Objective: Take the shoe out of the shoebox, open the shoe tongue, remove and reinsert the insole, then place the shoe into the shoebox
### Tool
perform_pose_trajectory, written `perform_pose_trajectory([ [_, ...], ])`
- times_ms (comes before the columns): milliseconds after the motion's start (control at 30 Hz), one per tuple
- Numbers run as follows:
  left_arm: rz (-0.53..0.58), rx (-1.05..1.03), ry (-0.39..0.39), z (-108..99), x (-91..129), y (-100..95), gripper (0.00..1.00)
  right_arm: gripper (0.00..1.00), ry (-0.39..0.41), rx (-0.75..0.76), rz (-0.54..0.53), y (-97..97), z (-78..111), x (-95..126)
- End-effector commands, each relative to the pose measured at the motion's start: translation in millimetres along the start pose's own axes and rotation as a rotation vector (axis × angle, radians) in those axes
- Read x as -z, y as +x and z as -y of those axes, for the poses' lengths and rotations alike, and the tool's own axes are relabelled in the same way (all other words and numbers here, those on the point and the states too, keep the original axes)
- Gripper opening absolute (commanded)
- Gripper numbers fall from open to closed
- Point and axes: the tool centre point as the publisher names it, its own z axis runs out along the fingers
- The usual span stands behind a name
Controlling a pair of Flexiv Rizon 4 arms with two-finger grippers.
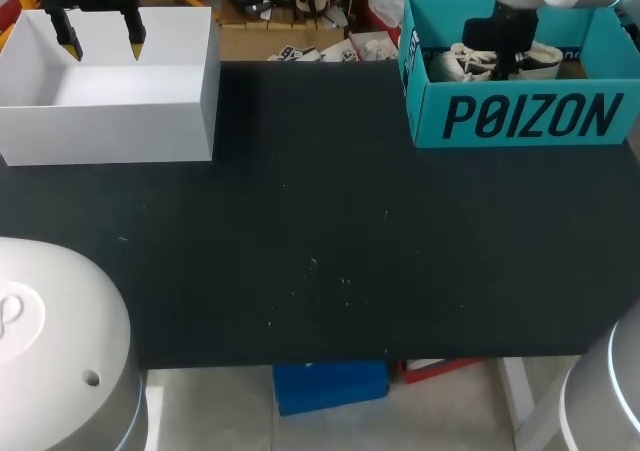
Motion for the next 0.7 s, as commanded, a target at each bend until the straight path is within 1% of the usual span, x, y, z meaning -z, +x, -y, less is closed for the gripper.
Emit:
perform_pose_trajectory([
  [33,0.003,0.002,-0.002,-1,1,0.6,1.0,0.0,0.009,-0.004,0.006,-1.6,4.3,9],
  [267,0.003,0.002,-0.002,-1,1,0.6,1.0,0.0,0.025,-0.02,0.03,-1.0,11.4,25],
  [567,0.003,0.002,-0.002,-1,1,0.6,1.0,0.0,0.041,-0.04,0.093,1.4,17.3,62],
  [700,0.003,0.002,-0.002,-1,1,0.6,1.0,0.0,0.045,-0.043,0.112,3.9,17.5,74],
])
